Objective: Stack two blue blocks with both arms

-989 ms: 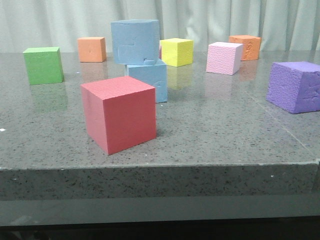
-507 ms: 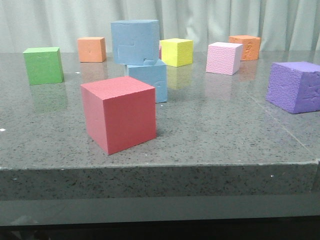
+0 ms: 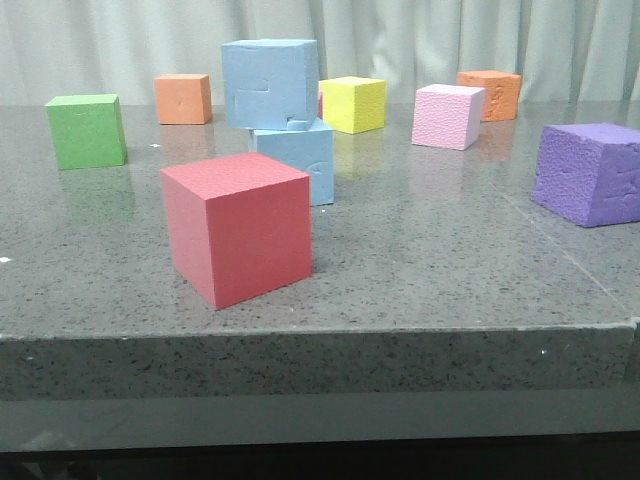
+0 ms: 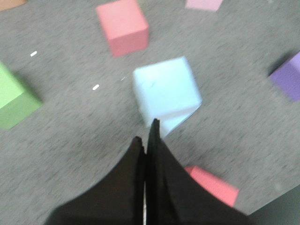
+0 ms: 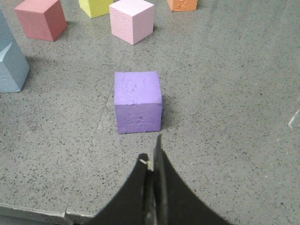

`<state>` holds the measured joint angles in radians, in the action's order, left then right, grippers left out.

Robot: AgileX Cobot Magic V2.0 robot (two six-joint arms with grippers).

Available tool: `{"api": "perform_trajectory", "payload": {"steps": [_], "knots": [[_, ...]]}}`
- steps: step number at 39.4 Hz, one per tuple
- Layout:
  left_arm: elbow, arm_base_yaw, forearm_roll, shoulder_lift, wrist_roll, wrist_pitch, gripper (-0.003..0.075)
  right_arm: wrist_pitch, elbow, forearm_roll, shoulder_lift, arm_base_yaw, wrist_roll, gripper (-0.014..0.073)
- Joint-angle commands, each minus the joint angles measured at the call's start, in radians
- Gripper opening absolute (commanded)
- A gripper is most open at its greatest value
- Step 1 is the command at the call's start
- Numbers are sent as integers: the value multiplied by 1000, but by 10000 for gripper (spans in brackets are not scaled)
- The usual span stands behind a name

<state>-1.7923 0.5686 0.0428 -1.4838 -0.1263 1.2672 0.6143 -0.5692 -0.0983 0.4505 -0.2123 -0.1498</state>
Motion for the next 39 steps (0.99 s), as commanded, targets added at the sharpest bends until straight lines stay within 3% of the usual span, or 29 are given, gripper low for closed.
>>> {"api": "perform_trajectory", "payload": {"steps": [1, 10, 39], "knots": [[83, 4, 74, 133, -10, 6, -20, -84, -27, -6, 6, 6, 11, -67], [329, 4, 115, 354, -29, -90, -20, -84, -27, -6, 6, 6, 11, -67], [1054, 4, 81, 1057, -22, -848, -20, -84, -27, -6, 6, 6, 11, -67]]}}
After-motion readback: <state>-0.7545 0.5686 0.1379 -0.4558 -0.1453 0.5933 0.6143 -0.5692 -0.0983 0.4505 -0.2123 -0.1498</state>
